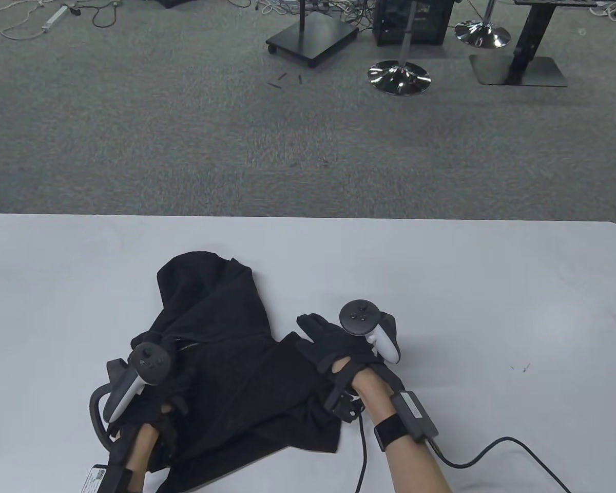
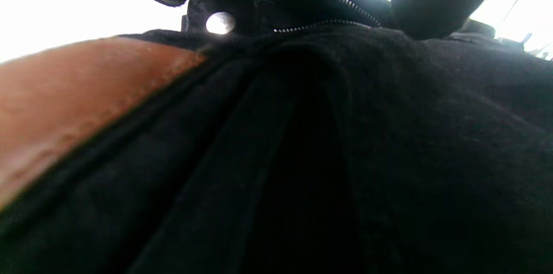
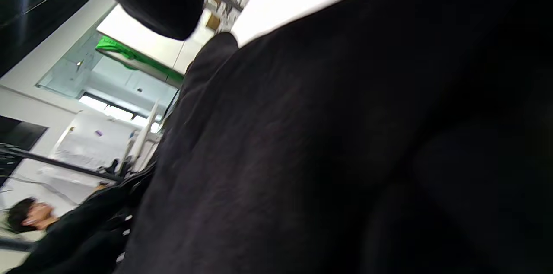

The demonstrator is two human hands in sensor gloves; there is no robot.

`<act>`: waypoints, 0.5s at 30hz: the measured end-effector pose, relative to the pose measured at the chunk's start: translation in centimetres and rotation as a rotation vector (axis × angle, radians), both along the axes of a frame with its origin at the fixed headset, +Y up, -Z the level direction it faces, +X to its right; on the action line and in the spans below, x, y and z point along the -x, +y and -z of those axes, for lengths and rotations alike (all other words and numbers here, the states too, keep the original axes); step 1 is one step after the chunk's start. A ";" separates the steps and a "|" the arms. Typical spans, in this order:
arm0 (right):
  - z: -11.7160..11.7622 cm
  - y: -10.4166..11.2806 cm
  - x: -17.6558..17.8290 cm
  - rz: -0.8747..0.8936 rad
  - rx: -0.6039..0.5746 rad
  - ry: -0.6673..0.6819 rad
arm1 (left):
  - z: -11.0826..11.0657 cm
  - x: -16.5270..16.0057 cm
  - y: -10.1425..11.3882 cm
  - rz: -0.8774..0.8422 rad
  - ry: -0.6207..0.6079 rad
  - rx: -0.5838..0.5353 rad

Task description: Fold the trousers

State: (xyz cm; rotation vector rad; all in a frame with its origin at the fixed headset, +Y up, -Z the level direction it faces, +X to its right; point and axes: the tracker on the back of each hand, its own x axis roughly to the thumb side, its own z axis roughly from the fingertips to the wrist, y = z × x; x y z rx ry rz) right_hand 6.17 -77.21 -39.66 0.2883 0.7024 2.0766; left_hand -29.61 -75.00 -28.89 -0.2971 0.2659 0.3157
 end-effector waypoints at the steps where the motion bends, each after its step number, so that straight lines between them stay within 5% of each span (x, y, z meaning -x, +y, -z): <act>1: 0.4 -0.4 0.5 0.017 0.042 0.023 | -0.1 0.1 -0.1 -0.015 0.008 -0.016; 13: 1.6 -0.3 2.6 -0.135 0.099 0.149 | -0.3 0.7 -0.4 -0.004 0.041 -0.044; 15: 1.3 -0.1 2.3 -0.174 0.116 0.177 | -0.6 1.1 0.1 0.065 0.120 -0.082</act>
